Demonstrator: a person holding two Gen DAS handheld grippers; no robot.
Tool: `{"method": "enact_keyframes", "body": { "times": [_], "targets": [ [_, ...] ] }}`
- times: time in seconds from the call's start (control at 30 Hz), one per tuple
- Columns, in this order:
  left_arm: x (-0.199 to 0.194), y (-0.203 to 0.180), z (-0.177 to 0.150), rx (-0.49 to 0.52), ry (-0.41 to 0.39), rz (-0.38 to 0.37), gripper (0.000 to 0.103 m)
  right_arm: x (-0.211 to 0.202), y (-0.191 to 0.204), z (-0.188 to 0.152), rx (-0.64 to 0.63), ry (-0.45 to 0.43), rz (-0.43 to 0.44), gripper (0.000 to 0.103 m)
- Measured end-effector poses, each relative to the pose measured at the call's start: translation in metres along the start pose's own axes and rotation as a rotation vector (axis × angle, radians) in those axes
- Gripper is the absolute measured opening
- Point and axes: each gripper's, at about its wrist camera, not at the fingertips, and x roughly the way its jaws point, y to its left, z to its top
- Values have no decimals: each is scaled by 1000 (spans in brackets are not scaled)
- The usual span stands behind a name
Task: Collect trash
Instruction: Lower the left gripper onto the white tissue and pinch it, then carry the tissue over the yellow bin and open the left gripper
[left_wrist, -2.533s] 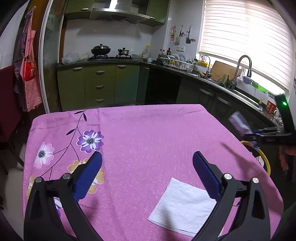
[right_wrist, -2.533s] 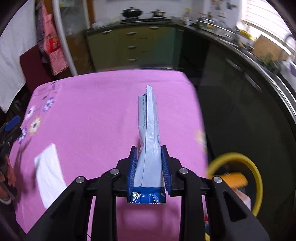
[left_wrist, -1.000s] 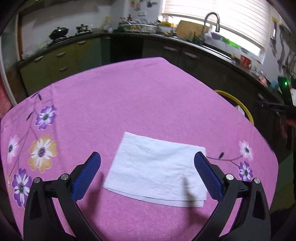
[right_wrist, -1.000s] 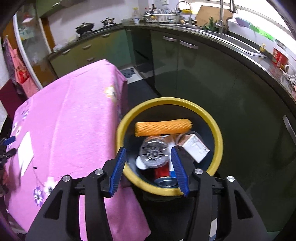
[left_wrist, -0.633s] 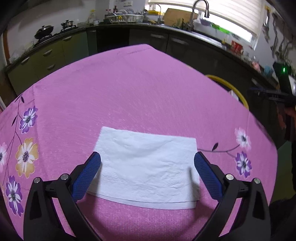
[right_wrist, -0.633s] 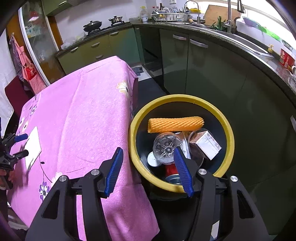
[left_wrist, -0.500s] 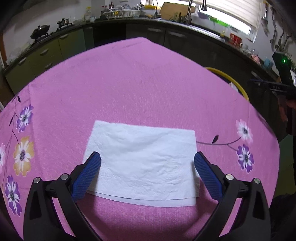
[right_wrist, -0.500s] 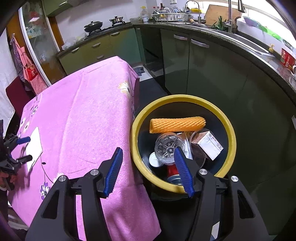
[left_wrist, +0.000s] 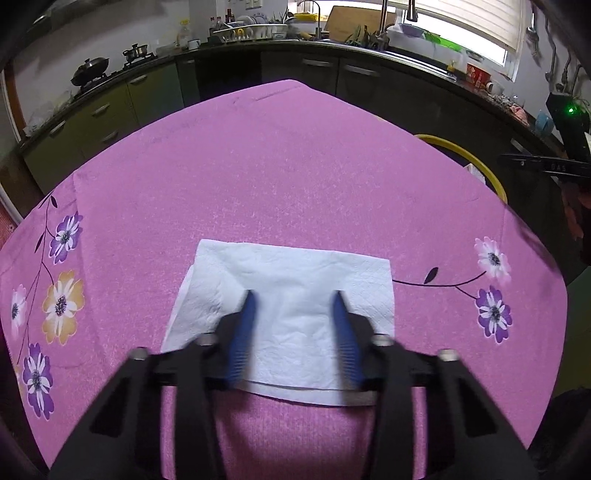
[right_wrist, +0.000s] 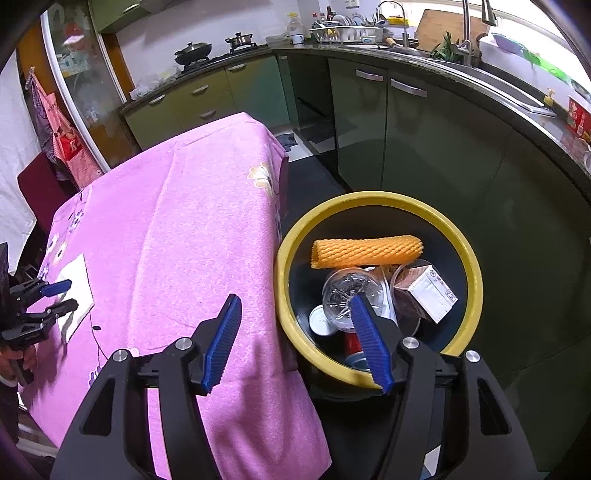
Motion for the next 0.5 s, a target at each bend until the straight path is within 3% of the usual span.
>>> {"method": "enact_keyframes", "body": {
  "times": [0.07, 0.17, 0.5],
  "targets": [
    [-1, 2, 0, -14, 2, -10, 12, 0, 1, 0, -3, -1, 5, 61],
    [-1, 5, -1, -38, 4, -28, 3, -1, 3, 0, -6, -3, 11, 61],
    [-28, -5, 11, -28, -46, -56, 1, -11, 1, 1, 2, -23, 13, 62]
  ]
}}
